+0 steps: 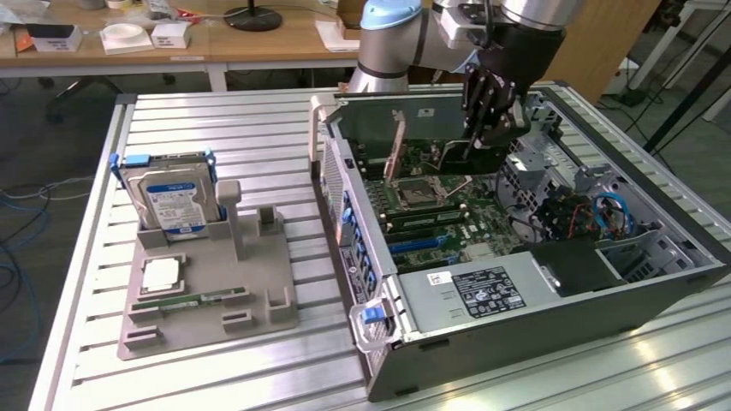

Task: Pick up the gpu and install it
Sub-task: 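Insert the gpu into the slot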

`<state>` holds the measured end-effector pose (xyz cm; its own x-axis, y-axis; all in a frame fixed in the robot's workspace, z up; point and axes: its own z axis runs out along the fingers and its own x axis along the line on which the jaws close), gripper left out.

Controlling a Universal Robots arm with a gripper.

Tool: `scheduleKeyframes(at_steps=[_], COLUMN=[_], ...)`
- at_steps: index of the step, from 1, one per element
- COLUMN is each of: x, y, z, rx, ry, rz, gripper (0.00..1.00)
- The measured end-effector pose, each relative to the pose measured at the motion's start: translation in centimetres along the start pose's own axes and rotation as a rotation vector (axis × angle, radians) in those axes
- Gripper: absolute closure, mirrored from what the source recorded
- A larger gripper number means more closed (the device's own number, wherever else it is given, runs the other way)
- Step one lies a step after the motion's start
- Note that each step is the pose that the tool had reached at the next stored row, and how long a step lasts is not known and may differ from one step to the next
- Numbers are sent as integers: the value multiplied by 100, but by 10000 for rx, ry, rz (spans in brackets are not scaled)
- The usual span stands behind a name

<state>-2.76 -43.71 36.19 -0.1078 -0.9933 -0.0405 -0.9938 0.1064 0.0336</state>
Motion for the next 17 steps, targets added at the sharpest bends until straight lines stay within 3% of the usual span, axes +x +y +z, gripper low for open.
scheduleKeyframes(at_steps=[17], x=[1], y=[0], z=[23], rx=[3], ry=[-12], rz=[-1], gripper=[74])
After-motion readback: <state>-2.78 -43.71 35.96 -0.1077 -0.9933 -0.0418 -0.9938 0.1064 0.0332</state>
